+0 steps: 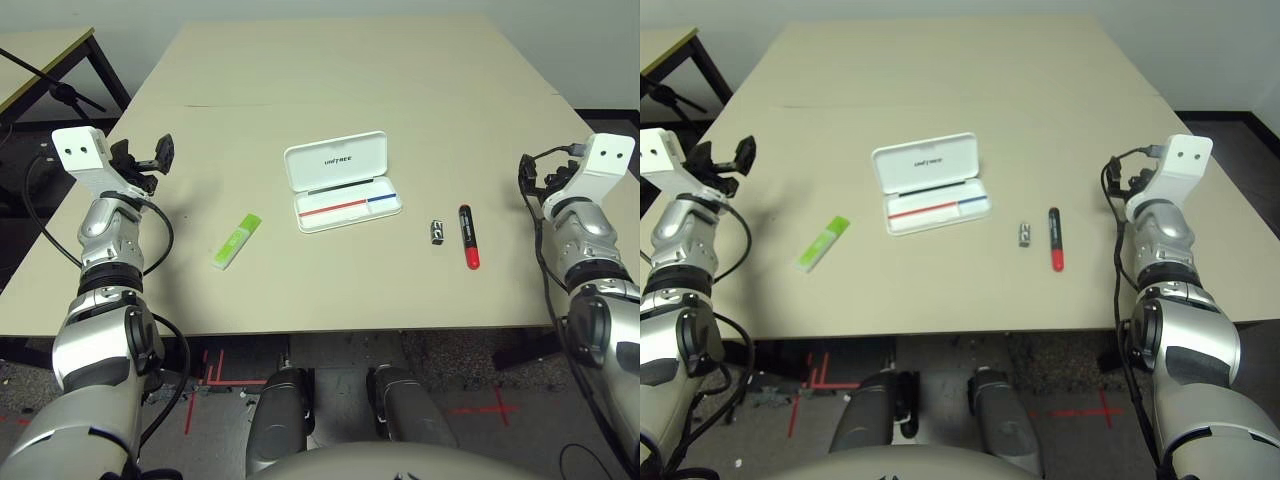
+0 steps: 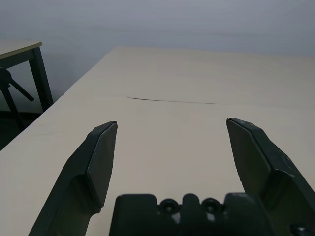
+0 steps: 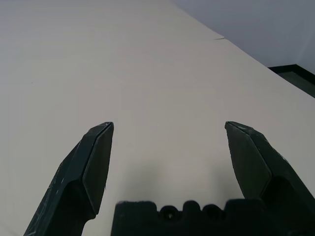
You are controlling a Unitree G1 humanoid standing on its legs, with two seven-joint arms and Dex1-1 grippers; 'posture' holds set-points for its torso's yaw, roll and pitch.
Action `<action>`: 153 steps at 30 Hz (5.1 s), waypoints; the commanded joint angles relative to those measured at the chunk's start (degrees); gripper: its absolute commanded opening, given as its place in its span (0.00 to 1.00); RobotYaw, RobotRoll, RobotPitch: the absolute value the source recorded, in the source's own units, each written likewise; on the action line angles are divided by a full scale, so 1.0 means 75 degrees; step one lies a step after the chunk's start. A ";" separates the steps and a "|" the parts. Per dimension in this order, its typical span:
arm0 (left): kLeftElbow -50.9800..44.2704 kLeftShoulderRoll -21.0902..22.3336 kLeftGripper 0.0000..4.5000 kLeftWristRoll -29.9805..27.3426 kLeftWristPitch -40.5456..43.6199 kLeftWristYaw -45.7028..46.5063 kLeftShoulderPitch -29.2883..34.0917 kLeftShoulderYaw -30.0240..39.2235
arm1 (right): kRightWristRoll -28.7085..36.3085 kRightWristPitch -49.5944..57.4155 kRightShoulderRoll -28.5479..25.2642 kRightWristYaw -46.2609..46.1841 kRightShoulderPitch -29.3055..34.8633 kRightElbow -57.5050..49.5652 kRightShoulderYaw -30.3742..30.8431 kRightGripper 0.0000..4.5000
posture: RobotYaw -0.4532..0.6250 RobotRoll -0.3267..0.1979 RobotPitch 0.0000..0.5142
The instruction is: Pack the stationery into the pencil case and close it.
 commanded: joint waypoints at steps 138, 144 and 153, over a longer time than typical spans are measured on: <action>-0.6848 0.0488 0.00 0.2120 0.3781 -0.6492 0.1676 -0.6088 | 0.0896 0.2917 -0.0882 0.6140 0.2611 -0.5920 0.1900 1.00 | 0.32 0.62 0.20; -0.7360 0.0625 0.00 0.2070 0.4069 -0.6414 0.1951 -0.6099 | 0.0831 0.2858 -0.0801 0.6139 0.2536 -0.5794 0.1944 1.00 | 0.33 0.62 0.20; -0.7284 0.0381 0.33 0.2100 0.4235 -0.5809 0.1865 -0.5968 | 0.0750 0.2824 -0.0661 0.6155 0.2434 -0.5715 0.1969 1.00 | 0.34 0.62 0.20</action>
